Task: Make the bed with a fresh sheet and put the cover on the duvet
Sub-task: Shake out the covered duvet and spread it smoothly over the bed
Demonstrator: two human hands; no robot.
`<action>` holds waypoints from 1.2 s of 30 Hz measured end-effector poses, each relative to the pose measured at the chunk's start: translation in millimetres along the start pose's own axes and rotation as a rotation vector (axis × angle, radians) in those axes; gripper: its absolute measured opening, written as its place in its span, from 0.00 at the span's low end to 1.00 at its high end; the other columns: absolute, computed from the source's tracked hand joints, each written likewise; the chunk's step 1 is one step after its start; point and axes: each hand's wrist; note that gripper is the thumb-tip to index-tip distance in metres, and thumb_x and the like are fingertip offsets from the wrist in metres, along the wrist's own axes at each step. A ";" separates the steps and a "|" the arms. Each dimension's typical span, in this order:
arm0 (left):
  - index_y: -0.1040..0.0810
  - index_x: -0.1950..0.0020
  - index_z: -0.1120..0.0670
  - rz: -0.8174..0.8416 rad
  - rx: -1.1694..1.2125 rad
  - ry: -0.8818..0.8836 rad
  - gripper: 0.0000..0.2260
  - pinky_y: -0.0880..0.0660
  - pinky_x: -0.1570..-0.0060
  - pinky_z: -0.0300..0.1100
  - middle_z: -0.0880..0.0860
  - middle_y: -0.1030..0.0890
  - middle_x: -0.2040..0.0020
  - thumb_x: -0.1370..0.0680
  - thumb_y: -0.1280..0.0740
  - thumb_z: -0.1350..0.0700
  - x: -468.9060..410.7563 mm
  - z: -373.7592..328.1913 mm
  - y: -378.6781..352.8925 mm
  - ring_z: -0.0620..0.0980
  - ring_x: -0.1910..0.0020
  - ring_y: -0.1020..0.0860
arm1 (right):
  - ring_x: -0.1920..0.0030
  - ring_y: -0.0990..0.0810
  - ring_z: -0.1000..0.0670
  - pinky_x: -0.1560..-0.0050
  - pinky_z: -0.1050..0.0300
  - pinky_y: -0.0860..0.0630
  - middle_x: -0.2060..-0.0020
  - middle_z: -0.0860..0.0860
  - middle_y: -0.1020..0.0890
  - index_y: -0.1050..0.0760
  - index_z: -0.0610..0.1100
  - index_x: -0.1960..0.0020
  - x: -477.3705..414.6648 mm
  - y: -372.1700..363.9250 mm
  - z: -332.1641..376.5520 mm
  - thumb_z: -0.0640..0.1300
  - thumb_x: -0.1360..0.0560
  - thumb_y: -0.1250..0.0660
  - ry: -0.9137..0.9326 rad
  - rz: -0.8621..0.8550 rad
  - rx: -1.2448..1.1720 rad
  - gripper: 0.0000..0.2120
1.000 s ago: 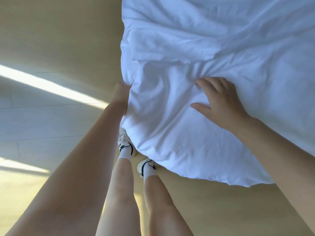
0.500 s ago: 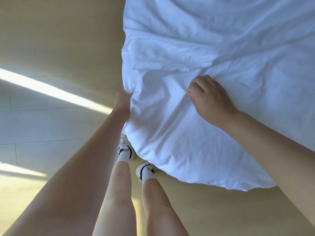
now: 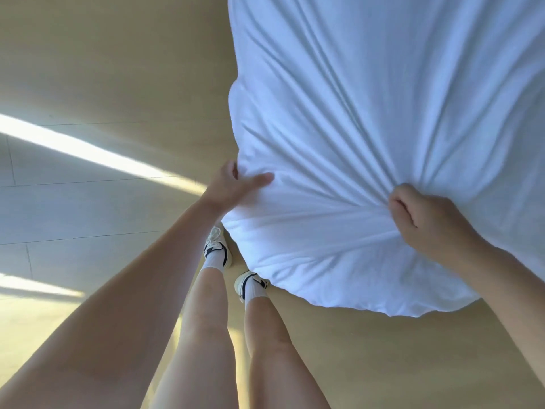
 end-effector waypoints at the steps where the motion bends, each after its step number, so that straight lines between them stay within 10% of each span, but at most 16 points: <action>1: 0.25 0.41 0.55 0.029 -0.030 -0.016 0.38 0.24 0.46 0.50 0.55 0.20 0.44 0.46 0.25 0.38 -4.3 2.4 -3.3 0.52 0.47 0.20 | 0.72 0.26 0.38 0.68 0.52 0.33 0.76 0.45 0.28 0.30 0.39 0.58 4.5 -3.3 -6.4 0.37 0.24 0.37 -0.055 0.022 -0.036 0.05; 6: 0.28 0.34 0.52 0.183 -0.043 0.105 0.41 0.26 0.40 0.50 0.49 0.21 0.40 0.43 0.28 0.34 -39.1 24.4 -5.7 0.47 0.44 0.22 | 0.65 0.21 0.38 0.52 0.48 0.34 0.71 0.43 0.22 0.28 0.36 0.57 -7.9 -49.4 0.0 0.41 0.23 0.37 -0.034 -0.008 0.057 0.08; 11: 0.25 0.40 0.41 0.514 0.096 0.138 0.22 0.30 0.40 0.36 0.39 0.20 0.46 0.27 0.41 0.31 -26.6 63.5 -19.1 0.41 0.43 0.23 | 0.68 0.23 0.40 0.52 0.48 0.33 0.72 0.48 0.26 0.29 0.36 0.58 -5.2 -65.0 -4.5 0.47 0.24 0.45 -0.035 -0.184 0.049 0.14; 13: 0.21 0.42 0.44 0.425 0.209 0.092 0.22 0.31 0.47 0.25 0.40 0.18 0.49 0.29 0.35 0.33 -1.0 70.4 -8.7 0.44 0.44 0.22 | 0.67 0.24 0.39 0.52 0.49 0.35 0.70 0.47 0.26 0.29 0.36 0.58 -5.0 -67.1 0.2 0.44 0.24 0.43 -0.052 -0.222 0.039 0.12; 19: 0.14 0.60 0.58 0.514 0.365 0.303 0.26 0.20 0.61 0.40 0.56 0.15 0.58 0.55 0.18 0.52 38.3 86.1 73.5 0.50 0.60 0.16 | 0.53 0.23 0.35 0.46 0.46 0.35 0.53 0.38 0.21 0.24 0.35 0.45 15.7 -82.9 24.0 0.47 0.26 0.42 0.091 -0.222 0.115 0.18; 26: 0.23 0.44 0.59 0.178 -0.034 0.435 0.24 0.27 0.55 0.44 0.54 0.21 0.51 0.29 0.30 0.40 20.3 101.2 -12.2 0.54 0.51 0.22 | 0.34 0.35 0.39 0.41 0.26 0.36 0.33 0.38 0.35 0.35 0.44 0.32 56.5 -107.2 16.7 0.62 0.46 0.22 0.363 -0.078 0.398 0.49; 32: 0.23 0.38 0.48 0.345 -0.034 0.265 0.36 0.26 0.41 0.48 0.47 0.19 0.43 0.44 0.29 0.35 42.2 114.2 -7.3 0.47 0.43 0.21 | 0.56 0.17 0.44 0.46 0.43 0.25 0.60 0.44 0.18 0.19 0.39 0.59 46.9 -110.5 11.7 0.38 0.29 0.30 0.612 -0.219 0.445 0.03; 36: 0.24 0.39 0.45 0.439 -0.033 0.215 0.27 0.25 0.58 0.32 0.40 0.17 0.50 0.37 0.22 0.48 50.0 110.5 2.6 0.37 0.52 0.19 | 0.73 0.25 0.45 0.63 0.52 0.32 0.74 0.46 0.27 0.29 0.41 0.71 37.9 -99.0 25.1 0.41 0.26 0.34 0.577 -0.279 0.353 0.16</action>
Point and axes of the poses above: each hand's wrist, its own x-axis away from the middle knuckle, its own y-axis out of the back of the hand, z = x × y
